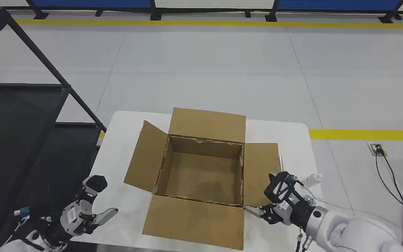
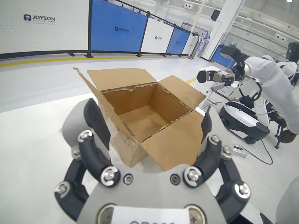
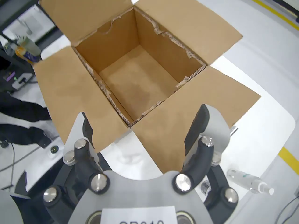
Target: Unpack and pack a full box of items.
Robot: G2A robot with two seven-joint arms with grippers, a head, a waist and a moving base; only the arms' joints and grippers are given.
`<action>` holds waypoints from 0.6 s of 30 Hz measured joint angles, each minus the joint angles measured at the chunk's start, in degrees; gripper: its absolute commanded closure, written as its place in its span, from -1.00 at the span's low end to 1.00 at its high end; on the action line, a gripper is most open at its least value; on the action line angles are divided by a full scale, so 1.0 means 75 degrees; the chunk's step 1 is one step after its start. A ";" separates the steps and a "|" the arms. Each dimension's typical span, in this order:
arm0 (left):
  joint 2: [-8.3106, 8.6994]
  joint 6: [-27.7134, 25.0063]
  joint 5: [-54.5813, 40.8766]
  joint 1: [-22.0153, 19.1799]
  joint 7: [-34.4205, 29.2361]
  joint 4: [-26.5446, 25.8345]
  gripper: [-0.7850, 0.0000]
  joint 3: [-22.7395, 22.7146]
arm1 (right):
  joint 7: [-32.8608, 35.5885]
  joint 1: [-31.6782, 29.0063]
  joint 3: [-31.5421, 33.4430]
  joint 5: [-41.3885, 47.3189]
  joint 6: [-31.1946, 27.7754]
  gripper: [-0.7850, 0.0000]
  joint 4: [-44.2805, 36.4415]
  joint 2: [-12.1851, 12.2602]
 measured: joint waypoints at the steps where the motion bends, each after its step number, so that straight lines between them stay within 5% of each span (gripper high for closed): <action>1: -0.0006 0.0003 0.0028 0.0021 0.0096 0.0043 -1.00 -0.0006 | 0.0012 -0.0014 -0.0103 -0.0244 -0.0086 -1.00 -0.0053 0.0014; 8: -0.0031 0.0215 0.0294 -0.0165 0.0431 0.0261 -1.00 0.0331 | -0.0291 -0.0208 -0.1145 -0.2902 -0.0328 -1.00 -0.0513 0.0091; 18: -0.0030 0.0257 0.0454 -0.0243 0.0601 0.0020 -1.00 0.0732 | 0.0556 0.0262 -0.2840 -0.6041 0.0679 -1.00 -0.0206 0.0020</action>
